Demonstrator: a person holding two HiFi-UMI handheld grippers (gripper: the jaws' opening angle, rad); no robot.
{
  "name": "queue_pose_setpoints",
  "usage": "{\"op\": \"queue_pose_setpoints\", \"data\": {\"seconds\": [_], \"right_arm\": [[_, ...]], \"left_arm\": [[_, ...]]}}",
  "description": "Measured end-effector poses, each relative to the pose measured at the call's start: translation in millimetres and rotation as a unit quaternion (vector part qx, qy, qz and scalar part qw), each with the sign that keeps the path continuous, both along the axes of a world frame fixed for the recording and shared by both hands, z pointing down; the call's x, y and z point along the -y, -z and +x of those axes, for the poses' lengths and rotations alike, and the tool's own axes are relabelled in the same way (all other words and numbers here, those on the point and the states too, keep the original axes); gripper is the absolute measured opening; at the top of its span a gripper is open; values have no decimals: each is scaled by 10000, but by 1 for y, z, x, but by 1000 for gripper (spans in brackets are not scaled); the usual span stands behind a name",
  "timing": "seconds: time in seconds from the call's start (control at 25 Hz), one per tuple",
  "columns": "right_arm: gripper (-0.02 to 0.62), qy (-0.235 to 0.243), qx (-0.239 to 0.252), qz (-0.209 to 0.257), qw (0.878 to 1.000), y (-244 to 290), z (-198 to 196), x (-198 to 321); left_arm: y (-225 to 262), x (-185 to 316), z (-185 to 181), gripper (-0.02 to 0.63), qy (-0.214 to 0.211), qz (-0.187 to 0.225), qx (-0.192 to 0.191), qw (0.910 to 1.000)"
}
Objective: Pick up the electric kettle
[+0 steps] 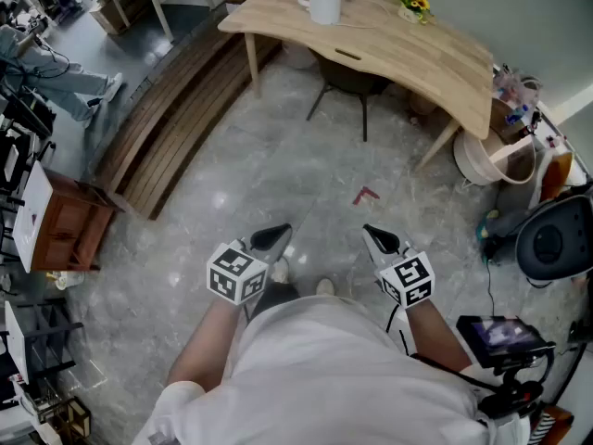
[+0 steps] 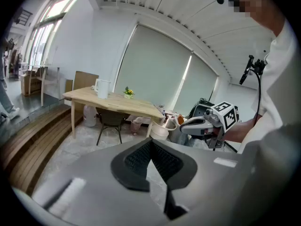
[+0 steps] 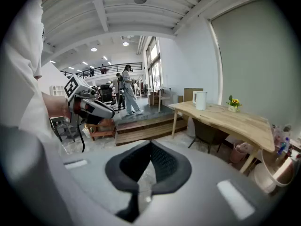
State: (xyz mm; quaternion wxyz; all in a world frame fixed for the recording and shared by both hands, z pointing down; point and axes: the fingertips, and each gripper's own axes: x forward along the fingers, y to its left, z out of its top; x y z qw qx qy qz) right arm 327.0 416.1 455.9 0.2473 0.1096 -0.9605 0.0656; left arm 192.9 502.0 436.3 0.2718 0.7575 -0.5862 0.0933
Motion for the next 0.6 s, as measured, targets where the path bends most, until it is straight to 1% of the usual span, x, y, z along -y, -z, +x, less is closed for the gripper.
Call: {"op": "queue_pose_setpoints", "data": {"seconds": [0.16, 0.36, 0.6], "right_arm": [[3, 32, 6, 155, 9999, 2, -34, 17], [3, -48, -19, 243, 9997, 15, -78, 19], [3, -426, 88, 295, 9986, 21, -132, 22]], "left_arm": [[7, 12, -29, 6, 9, 185, 43, 9998], [7, 8, -80, 6, 5, 108, 228, 9997], [11, -5, -142, 6, -89, 254, 384, 9989]]}}
